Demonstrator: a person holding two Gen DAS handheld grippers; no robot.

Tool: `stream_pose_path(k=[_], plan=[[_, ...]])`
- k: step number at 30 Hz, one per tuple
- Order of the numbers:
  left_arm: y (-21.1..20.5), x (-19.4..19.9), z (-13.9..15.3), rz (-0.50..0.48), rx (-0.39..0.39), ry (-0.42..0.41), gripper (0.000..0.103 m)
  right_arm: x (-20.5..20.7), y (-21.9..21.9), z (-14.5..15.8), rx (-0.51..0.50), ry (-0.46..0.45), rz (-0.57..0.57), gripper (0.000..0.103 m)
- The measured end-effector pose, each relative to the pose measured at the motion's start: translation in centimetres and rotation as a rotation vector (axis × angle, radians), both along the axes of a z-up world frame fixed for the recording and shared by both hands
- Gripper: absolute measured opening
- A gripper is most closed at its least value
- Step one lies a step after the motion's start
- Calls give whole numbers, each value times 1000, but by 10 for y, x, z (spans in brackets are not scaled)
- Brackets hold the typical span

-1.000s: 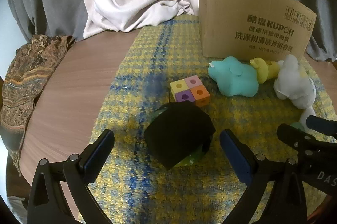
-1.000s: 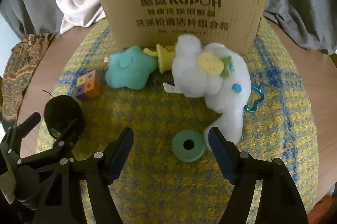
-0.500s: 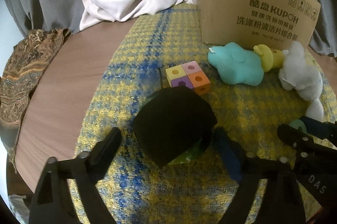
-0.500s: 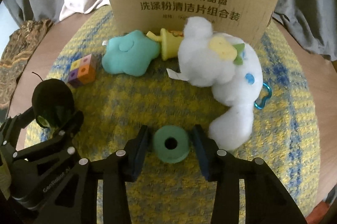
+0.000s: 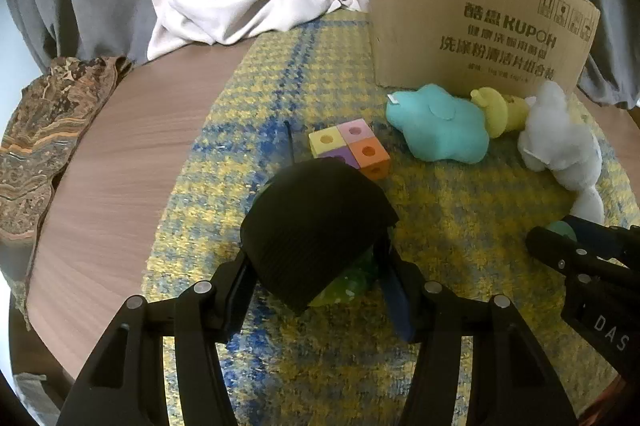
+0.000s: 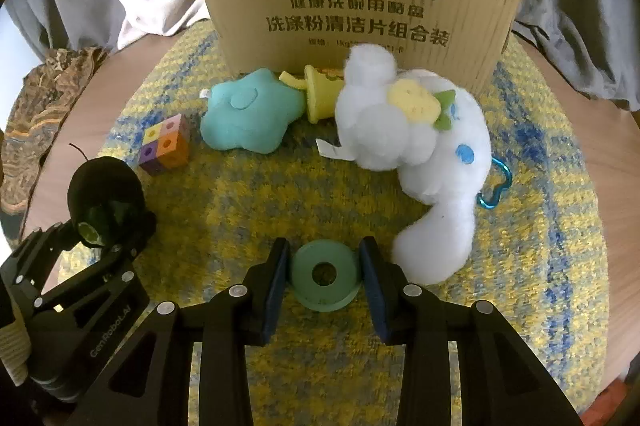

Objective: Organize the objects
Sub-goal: 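Lift and carry the ring and ball over the box with both tools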

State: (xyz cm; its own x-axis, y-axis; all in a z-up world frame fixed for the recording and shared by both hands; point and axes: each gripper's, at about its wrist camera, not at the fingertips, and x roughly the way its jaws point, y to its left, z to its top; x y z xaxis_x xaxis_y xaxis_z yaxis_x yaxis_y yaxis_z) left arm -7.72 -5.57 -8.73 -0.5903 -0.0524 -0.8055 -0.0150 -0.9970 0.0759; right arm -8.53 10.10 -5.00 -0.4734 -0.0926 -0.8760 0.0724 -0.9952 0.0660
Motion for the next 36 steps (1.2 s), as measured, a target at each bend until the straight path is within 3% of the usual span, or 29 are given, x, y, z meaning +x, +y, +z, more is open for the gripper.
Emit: stream_pose_path(k=[36], plan=[[44,-7,73,-62,19,123,56,-4,44,65,-38,140,-74,36]])
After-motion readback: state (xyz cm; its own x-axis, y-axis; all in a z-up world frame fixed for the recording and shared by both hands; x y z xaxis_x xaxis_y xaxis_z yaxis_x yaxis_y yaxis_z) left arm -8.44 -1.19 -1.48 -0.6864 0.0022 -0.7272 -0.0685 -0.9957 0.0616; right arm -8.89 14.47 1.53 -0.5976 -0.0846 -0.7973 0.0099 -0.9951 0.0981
